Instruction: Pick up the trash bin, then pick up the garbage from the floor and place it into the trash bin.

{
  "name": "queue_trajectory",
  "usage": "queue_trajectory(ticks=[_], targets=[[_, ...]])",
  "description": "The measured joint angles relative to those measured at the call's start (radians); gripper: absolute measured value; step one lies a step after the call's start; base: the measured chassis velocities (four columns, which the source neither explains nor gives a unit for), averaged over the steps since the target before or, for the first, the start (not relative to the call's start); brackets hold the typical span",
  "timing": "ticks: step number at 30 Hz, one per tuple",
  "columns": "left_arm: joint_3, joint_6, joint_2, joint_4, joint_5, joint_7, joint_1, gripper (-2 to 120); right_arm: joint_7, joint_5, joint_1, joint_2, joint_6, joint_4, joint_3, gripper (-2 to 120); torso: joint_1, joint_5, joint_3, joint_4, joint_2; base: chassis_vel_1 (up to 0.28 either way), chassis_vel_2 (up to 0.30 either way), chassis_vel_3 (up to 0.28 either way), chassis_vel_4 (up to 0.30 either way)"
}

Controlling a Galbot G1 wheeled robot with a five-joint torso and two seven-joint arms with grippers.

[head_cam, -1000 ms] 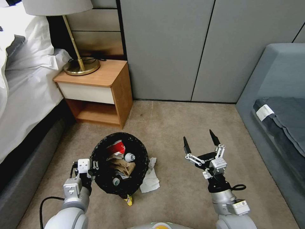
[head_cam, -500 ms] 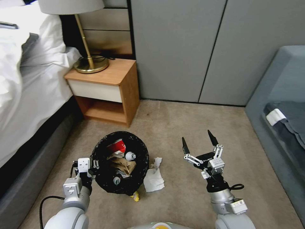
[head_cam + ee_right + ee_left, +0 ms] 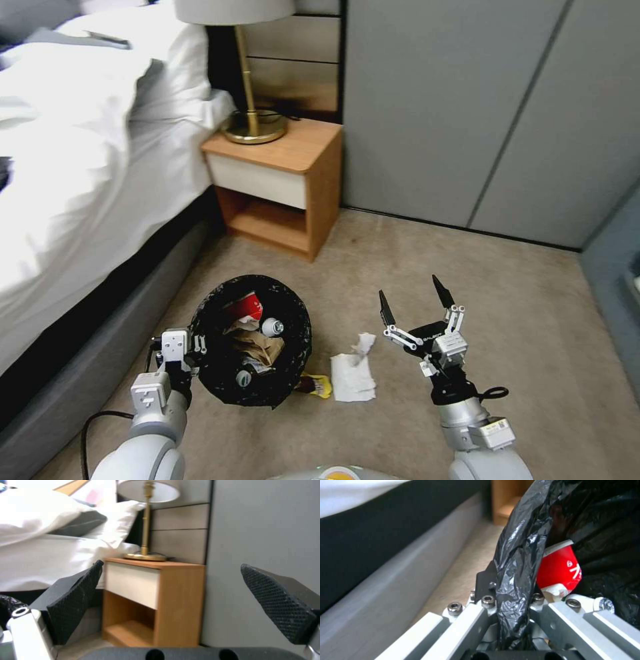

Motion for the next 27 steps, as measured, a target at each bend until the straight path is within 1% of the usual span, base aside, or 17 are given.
queue_trajectory(ticks=[4,9,11,13,15,16,18,19,22,23,26,27], targets=[[0.000,0.000,0.000,0.002,-0.002,-0.001,-0.002,1,0.000,0.000,0.001,0.000,-0.001,-0.007,0.000,100,0.000,0.0000,0.000,0.0000,0.000,0.104,0.112,0.136,0.110],[0.000,0.000,0.000,0.005,-0.002,-0.003,-0.004,1,0.000,0.001,0.002,0.002,-0.005,-0.017,0.003,100,0.000,0.0000,0.000,0.0002,0.000,0.060,0.068,0.066,0.059],[0.002,0.000,0.000,0.006,-0.002,-0.003,-0.007,1,0.002,0.002,-0.001,0.000,-0.033,-0.021,0.003,100,0.000,0.0000,0.000,-0.0005,0.000,0.000,0.000,0.000,0.000],[0.003,0.000,0.000,0.006,-0.002,-0.003,-0.008,1,0.004,0.004,-0.001,-0.002,-0.049,-0.022,0.003,100,0.000,0.0000,0.000,-0.0005,0.000,0.000,0.000,0.000,0.000],[0.003,0.003,0.000,0.005,-0.002,-0.003,-0.012,1,0.020,0.018,0.002,-0.014,-0.126,-0.030,-0.005,100,0.000,0.0000,0.000,-0.0003,0.000,0.000,0.000,0.000,0.000],[0.003,0.003,0.000,0.005,-0.002,-0.003,-0.012,1,0.020,0.018,0.002,-0.014,-0.126,-0.030,-0.005,100,0.000,0.0000,0.000,-0.0003,0.000,0.000,0.000,0.000,0.000],[0.004,0.003,0.000,0.003,-0.002,-0.003,-0.012,1,0.042,0.046,0.004,-0.028,-0.211,-0.039,-0.024,100,0.000,0.0000,0.000,-0.0002,0.000,0.000,0.000,0.000,0.000],[0.004,0.003,0.000,0.003,-0.002,-0.003,-0.012,1,0.042,0.046,0.004,-0.028,-0.211,-0.039,-0.024,100,0.000,0.0000,0.000,-0.0002,0.000,0.000,0.000,0.000,0.000],[0.003,0.003,-0.003,0.001,-0.002,-0.003,-0.006,1,0.082,0.099,0.021,-0.046,-0.344,-0.071,-0.059,100,0.000,-0.0001,0.000,-0.0002,0.000,0.000,0.000,0.000,0.000],[0.003,0.003,-0.003,0.001,-0.002,-0.003,-0.006,1,0.082,0.099,0.021,-0.046,-0.344,-0.071,-0.059,100,0.000,-0.0001,0.000,-0.0002,0.000,0.000,0.000,0.000,0.000],[-0.002,-0.001,-0.004,-0.001,-0.002,-0.003,0.008,1,0.093,0.115,0.054,-0.059,-0.447,-0.129,-0.085,100,0.000,0.0001,0.000,0.0000,0.000,0.000,0.000,0.000,0.000],[-0.002,-0.001,-0.004,-0.001,-0.002,-0.003,0.008,1,0.093,0.115,0.054,-0.059,-0.447,-0.129,-0.085,100,0.000,0.0001,0.000,0.0000,0.000,0.000,0.000,0.000,0.000]])
